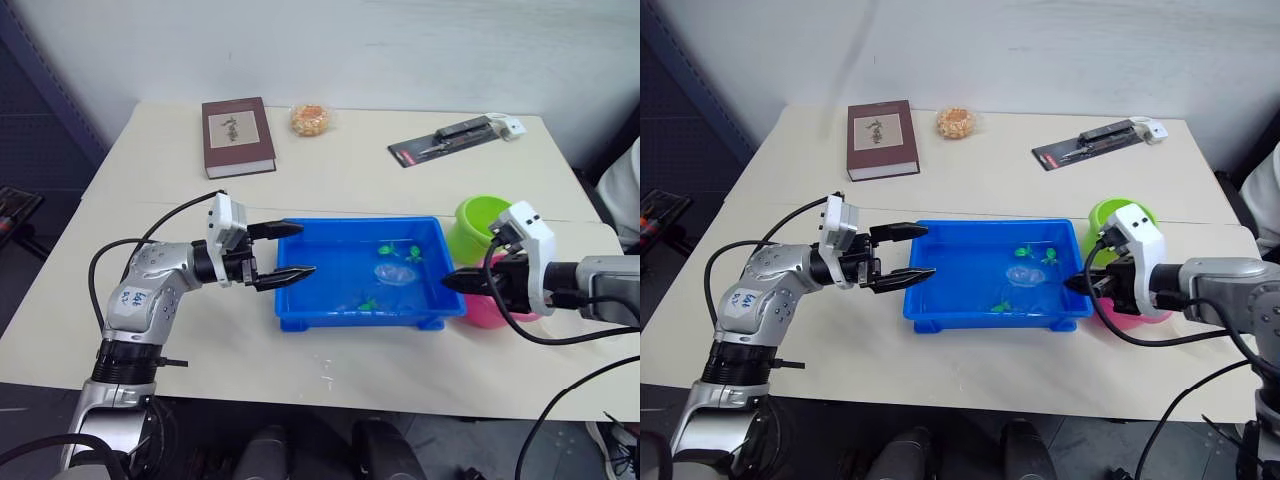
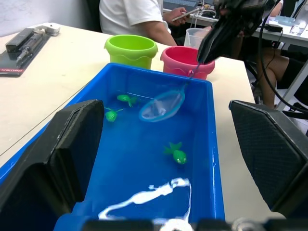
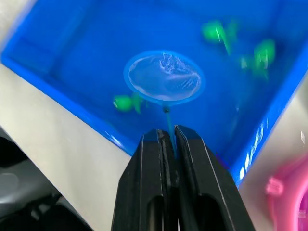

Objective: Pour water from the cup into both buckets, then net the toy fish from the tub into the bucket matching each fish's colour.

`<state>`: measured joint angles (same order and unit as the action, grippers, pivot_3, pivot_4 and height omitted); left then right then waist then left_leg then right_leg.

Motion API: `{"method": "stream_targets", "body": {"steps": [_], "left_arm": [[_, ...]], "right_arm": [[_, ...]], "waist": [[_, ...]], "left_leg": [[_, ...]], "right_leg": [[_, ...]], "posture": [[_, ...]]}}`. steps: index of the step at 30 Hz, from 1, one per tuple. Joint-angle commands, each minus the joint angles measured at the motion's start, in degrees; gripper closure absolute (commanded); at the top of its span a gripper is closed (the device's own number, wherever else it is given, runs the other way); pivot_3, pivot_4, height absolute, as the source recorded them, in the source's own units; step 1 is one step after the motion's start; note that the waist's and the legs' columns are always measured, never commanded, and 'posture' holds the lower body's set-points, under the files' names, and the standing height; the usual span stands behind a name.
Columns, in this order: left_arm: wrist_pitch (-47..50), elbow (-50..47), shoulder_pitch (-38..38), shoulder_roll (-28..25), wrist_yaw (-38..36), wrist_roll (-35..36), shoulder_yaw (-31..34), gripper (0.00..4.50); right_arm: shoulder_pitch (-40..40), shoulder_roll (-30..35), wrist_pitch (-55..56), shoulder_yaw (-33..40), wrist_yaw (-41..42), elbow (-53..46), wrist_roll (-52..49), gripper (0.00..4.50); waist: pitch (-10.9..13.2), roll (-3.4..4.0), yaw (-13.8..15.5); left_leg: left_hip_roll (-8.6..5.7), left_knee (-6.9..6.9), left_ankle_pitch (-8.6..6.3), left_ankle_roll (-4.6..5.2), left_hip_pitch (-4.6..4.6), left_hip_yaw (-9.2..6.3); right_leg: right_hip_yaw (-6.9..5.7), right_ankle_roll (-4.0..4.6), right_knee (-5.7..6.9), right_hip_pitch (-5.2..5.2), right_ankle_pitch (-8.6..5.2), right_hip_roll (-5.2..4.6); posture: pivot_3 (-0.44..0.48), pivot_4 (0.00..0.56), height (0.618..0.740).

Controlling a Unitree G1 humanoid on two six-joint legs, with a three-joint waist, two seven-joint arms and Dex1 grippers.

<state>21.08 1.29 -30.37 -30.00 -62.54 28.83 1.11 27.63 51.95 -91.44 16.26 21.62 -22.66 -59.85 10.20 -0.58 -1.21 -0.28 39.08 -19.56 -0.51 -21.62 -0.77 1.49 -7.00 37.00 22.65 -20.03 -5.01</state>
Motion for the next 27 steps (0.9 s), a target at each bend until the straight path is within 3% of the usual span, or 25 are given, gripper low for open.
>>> {"method": "stream_targets", "body": {"steps": [1, 13, 27], "left_arm": [[0.22, -1.52, -0.76, -1.84, -1.43, 0.32, 0.39, 0.04], [-0.23, -1.33, -0.5, -2.35, -1.17, 0.37, 0.92, 0.04], [-0.71, -1.44, -0.31, -2.31, -0.66, 0.43, 1.32, 0.04]], "right_arm": [[0.25, -1.45, -1.06, 2.63, -4.74, 0.22, -3.88, 4.5], [3.58, -8.43, -1.06, 1.71, -16.9, 2.78, 3.66, 4.5], [2.21, -13.76, 12.62, -3.88, -14.48, 1.0, 16.49, 4.5]], "waist": [[0.0, 0.0, -0.02], [0.0, 0.0, -0.34], [0.0, 0.0, -0.3]], "left_leg": [[0.0, 0.0, 0.0, 0.0, -0.01, 0.0], [-0.01, -0.01, 0.0, 0.02, -0.02, 0.02], [-0.01, -0.06, 0.0, 0.02, -0.06, 0.0]], "right_leg": [[-0.01, 0.0, 0.01, 0.0, 0.0, 0.0], [0.01, 0.0, 0.03, 0.03, 0.0, 0.01], [-0.02, 0.0, 0.11, 0.06, 0.0, 0.03]], "posture": [[0.0, 0.15, 0.74], [0.0, 0.15, 0.74], [0.0, 0.15, 0.74]]}}
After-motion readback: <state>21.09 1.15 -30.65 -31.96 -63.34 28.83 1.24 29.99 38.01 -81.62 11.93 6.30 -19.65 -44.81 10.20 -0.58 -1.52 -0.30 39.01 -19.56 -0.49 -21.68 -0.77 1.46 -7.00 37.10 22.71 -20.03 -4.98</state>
